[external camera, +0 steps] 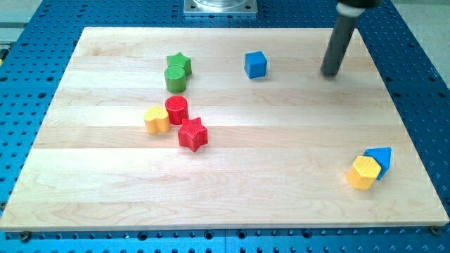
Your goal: Move the cube towards the center right of the board
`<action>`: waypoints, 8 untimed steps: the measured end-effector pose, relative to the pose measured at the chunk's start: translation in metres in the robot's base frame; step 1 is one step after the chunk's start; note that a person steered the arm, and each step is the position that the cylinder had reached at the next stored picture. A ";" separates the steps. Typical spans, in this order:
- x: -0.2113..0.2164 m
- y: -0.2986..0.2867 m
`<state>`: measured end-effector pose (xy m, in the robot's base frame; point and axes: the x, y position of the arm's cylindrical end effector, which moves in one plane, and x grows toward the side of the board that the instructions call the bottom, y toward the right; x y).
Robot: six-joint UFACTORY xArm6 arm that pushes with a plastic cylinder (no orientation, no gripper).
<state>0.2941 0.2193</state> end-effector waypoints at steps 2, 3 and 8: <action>-0.073 -0.158; -0.050 -0.176; -0.008 -0.104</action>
<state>0.2866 0.1149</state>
